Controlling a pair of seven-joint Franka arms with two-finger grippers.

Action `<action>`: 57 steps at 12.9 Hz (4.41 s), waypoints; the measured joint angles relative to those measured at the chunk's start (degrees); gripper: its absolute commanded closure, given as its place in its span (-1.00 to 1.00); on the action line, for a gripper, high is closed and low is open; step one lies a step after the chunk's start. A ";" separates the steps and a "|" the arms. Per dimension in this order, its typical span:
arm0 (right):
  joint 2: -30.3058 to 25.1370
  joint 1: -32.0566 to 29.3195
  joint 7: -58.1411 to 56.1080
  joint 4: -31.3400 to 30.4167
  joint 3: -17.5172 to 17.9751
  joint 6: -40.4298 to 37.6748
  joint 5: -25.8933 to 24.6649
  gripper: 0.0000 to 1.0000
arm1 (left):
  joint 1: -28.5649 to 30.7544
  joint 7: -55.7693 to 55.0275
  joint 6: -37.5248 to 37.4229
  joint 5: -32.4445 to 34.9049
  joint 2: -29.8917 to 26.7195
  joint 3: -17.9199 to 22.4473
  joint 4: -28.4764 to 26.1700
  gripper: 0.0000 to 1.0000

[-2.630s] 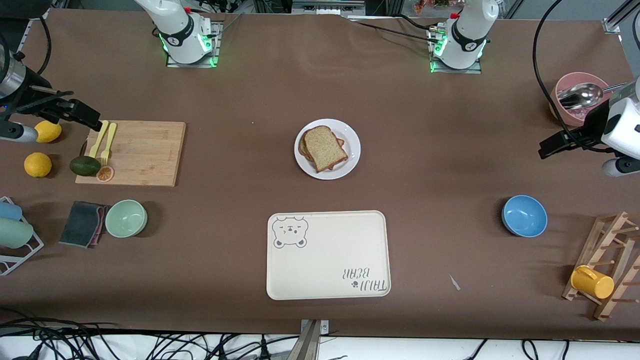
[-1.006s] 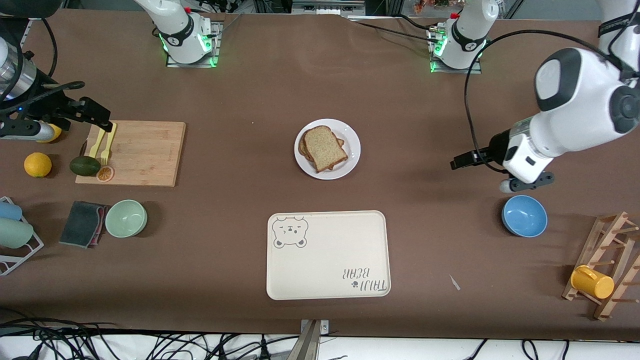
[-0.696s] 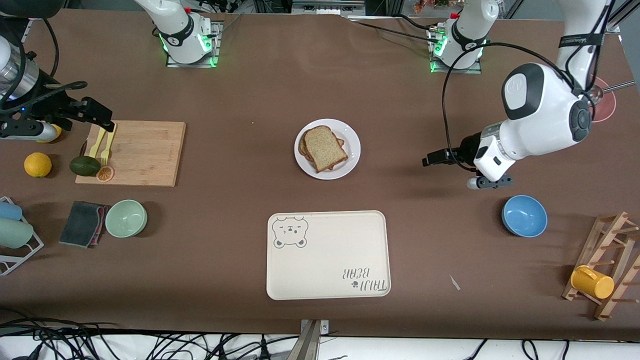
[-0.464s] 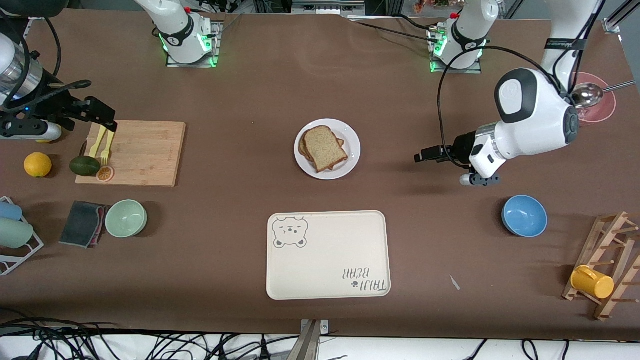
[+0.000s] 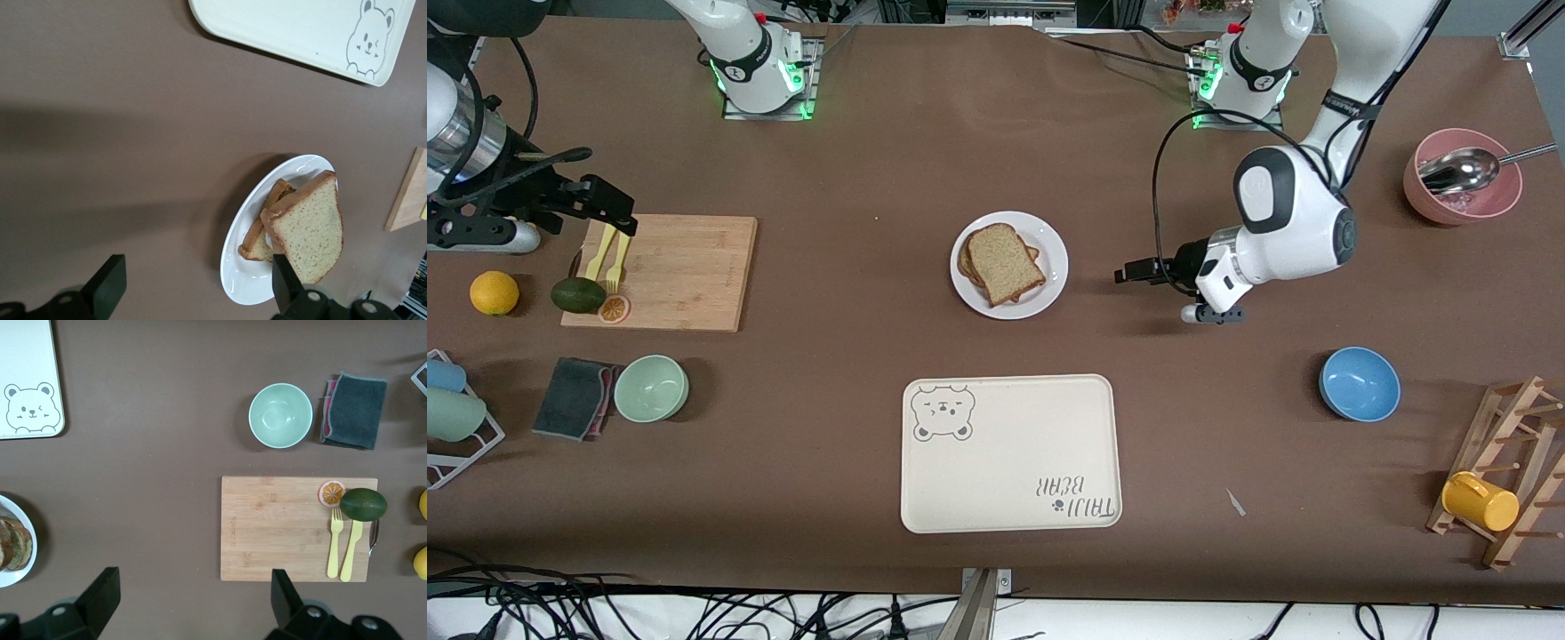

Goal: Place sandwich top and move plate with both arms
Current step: 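Reach the left gripper toward the rim of the white plate, then grip the plate rim with the left gripper, then slide the plate with the left gripper onto the bear tray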

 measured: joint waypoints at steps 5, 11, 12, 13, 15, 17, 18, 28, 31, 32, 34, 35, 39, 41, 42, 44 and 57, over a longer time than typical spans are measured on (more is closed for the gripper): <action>0.38 -0.04 -0.09 -0.23 -0.11 0.00 -0.34 -1.00 | -4.18 6.99 1.31 -10.42 4.44 -0.58 0.03 -0.89; 0.92 -0.02 -0.13 -0.28 -0.05 -0.01 -0.83 -1.00 | -7.32 8.64 3.39 -14.65 7.67 -1.71 0.11 -0.87; 0.92 -0.02 -0.16 -0.36 -0.05 -0.04 -0.86 -1.00 | -7.61 9.78 4.02 -16.26 8.42 -2.02 0.11 -0.87; 0.93 -0.02 -0.20 -0.43 -0.05 -0.06 -0.88 -1.00 | -7.90 11.37 4.75 -18.45 9.26 -2.34 0.12 -0.87; 0.92 -0.02 -0.25 -0.46 -0.03 -0.06 -0.88 -1.00 | -8.16 15.38 5.69 -23.21 10.62 -3.07 0.11 -0.83; 0.92 -0.01 -0.25 -0.46 -0.03 0.07 -0.88 -1.00 | -8.21 17.65 5.87 -25.09 11.35 -3.43 0.07 -0.59; 0.99 0.07 -0.25 -0.46 0.00 0.18 -0.88 -1.00 | -8.21 17.93 5.88 -25.12 11.52 -3.45 0.06 -0.44; 2.95 0.83 2.46 -0.35 -2.24 4.68 -0.99 -1.00 | -8.42 18.23 5.89 -25.13 11.88 -3.56 -1.01 0.56; 2.89 0.81 5.13 0.41 -2.76 3.73 -1.19 -1.00 | -8.54 18.24 5.89 -25.15 12.23 -3.56 -1.02 1.00; 2.88 0.79 5.13 0.78 -3.27 3.54 -1.19 -1.00 | -8.52 18.66 5.40 -25.54 12.15 -3.60 -0.96 1.00; 2.89 0.72 5.13 1.10 -3.99 3.13 -1.19 -1.00 | -8.52 19.35 5.03 -26.88 11.58 -3.82 -0.94 1.00; 2.87 0.72 5.13 1.15 -4.07 2.77 -1.19 -1.00 | -8.52 19.35 5.04 -26.89 11.57 -3.84 -0.94 1.00; 2.75 0.74 4.73 1.24 -4.06 2.12 -1.19 -1.00 | -8.44 19.35 5.12 -27.24 11.51 -3.84 -0.26 1.00; 2.37 0.72 4.68 2.20 -4.37 0.28 -1.22 -1.00 | -8.25 19.43 5.32 -29.12 11.26 -3.79 1.36 1.00; 1.98 0.73 4.65 3.41 -4.68 -1.72 -1.22 -1.00 | -8.14 19.23 6.15 -29.25 11.26 -3.64 2.36 1.00; 1.15 0.71 4.59 5.96 -5.87 -4.17 -1.23 -1.00 | -7.48 18.83 6.82 -29.48 11.28 -3.31 4.26 1.00; 3.26 2.45 3.34 6.43 -6.11 -5.91 -1.93 -1.00 | -5.65 14.70 8.74 -33.66 15.49 -2.08 18.74 1.00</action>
